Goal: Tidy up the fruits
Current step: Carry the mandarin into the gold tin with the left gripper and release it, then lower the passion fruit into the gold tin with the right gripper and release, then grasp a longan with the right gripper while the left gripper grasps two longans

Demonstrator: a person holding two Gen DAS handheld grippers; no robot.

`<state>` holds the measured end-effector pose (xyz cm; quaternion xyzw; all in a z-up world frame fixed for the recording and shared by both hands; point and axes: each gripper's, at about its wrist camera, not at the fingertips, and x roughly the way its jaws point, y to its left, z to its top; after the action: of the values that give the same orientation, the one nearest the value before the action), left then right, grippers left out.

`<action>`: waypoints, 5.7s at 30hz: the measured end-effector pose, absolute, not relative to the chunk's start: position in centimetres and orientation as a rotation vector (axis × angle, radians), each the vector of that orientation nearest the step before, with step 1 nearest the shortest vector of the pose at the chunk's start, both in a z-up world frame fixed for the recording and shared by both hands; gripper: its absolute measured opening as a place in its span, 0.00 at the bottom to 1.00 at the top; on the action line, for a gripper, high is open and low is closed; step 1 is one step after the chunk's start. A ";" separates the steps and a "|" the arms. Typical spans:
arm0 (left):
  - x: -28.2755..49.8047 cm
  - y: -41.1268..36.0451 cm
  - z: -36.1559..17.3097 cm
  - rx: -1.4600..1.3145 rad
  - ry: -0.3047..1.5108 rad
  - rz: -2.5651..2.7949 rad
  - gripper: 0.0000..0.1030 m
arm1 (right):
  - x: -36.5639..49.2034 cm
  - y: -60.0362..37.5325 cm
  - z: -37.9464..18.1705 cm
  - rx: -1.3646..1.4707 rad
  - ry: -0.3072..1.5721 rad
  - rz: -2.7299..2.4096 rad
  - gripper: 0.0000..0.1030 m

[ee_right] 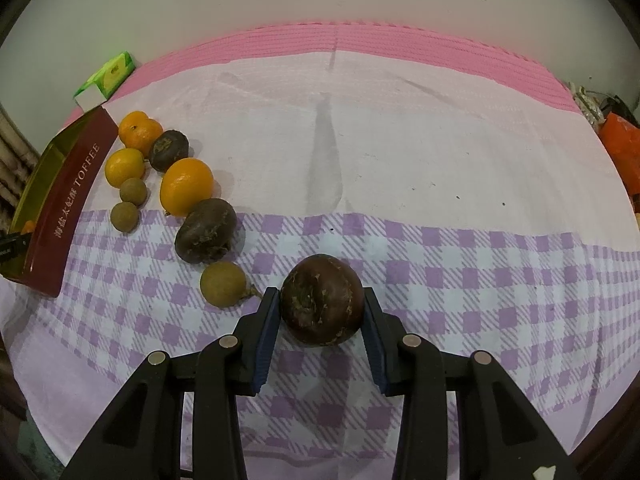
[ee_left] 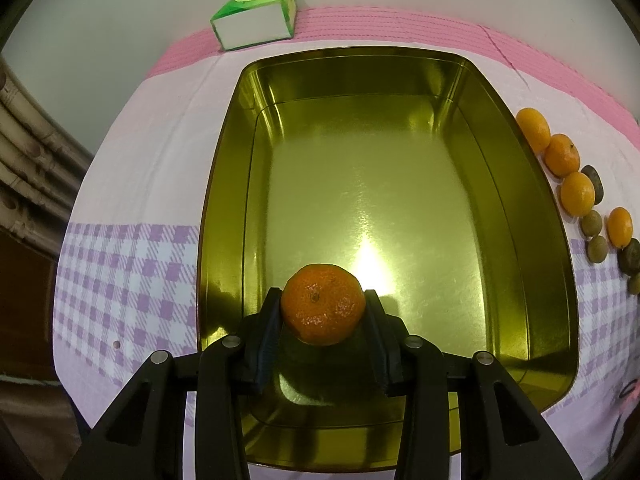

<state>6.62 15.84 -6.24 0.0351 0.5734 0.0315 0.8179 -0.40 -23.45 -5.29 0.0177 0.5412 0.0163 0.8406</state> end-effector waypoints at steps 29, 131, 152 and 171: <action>5.0 15.2 -1.2 0.078 1.055 0.077 0.70 | -0.9 -22.7 -1.6 0.019 1.058 0.006 0.35; 1.5 20.9 1.6 -0.003 0.958 0.232 0.80 | -0.2 -15.8 1.3 -0.053 1.062 0.224 0.40; 1.2 13.3 1.1 0.105 0.990 0.026 0.80 | -0.9 -19.2 -3.8 -0.061 1.134 0.244 0.39; 3.1 1.1 -1.3 0.135 1.089 -0.239 0.80 | -1.1 -20.0 -4.6 -0.098 1.107 0.213 0.24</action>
<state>3.08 1.11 -1.28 0.0642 0.5161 -0.1132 0.8466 -1.14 -19.98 -4.60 -0.0464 0.5244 0.1007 0.8443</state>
